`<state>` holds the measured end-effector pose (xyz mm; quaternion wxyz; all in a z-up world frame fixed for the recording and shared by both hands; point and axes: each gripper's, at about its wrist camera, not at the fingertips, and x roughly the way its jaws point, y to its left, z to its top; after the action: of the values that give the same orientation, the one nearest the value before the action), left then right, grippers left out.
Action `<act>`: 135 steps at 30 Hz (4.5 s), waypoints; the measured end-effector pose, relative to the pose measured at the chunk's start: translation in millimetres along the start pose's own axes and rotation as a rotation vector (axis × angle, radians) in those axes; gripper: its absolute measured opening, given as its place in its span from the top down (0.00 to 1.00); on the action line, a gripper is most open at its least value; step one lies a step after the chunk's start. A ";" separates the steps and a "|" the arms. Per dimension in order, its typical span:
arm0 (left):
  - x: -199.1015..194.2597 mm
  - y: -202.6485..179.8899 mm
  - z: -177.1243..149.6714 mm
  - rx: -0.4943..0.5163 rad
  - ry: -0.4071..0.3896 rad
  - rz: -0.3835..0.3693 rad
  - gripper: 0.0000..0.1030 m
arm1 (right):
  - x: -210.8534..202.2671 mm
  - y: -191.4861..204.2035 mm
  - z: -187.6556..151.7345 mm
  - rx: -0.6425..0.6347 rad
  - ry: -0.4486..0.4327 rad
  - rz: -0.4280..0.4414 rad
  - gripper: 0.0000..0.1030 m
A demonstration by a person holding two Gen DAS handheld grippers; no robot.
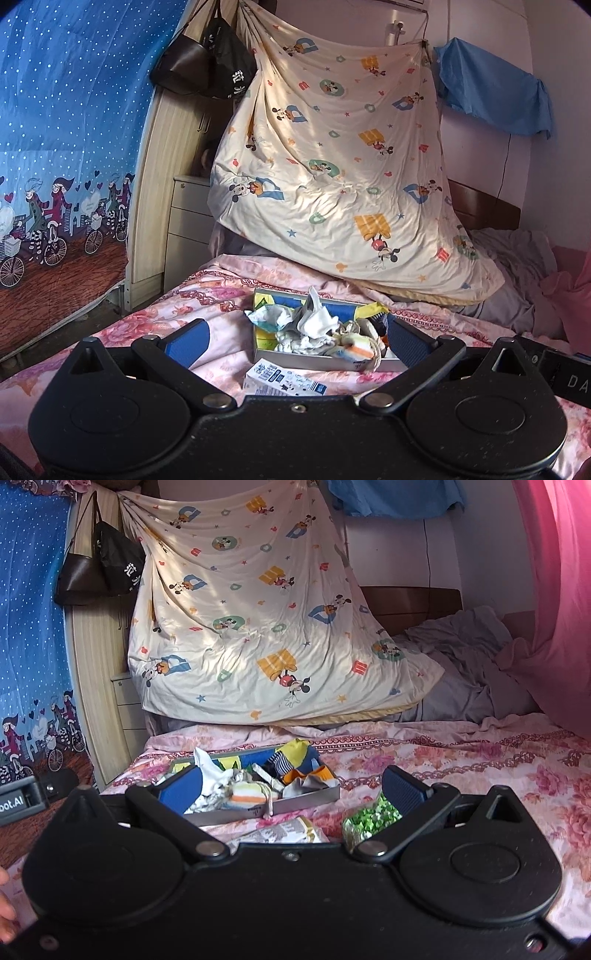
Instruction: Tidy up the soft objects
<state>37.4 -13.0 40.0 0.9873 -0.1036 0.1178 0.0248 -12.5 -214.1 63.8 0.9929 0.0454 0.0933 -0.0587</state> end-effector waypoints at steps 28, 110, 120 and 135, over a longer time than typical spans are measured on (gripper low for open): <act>15.4 9.5 -42.0 0.061 0.045 0.055 0.01 | 19.5 -0.7 -69.2 -0.034 0.009 0.011 0.00; 22.7 11.0 -49.3 0.043 0.108 0.092 0.01 | 57.2 8.1 -93.4 -0.058 0.095 -0.026 0.01; 22.9 11.1 -49.2 0.045 0.110 0.092 0.01 | 56.8 9.1 -93.2 -0.058 0.095 -0.027 0.01; 22.9 11.0 -49.1 0.045 0.111 0.092 0.01 | 56.4 10.1 -93.0 -0.058 0.096 -0.028 0.01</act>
<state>47.7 -12.0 -14.4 0.9792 -0.0768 0.1775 0.0619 27.1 -200.8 -37.1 0.9873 0.0183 0.1429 -0.0676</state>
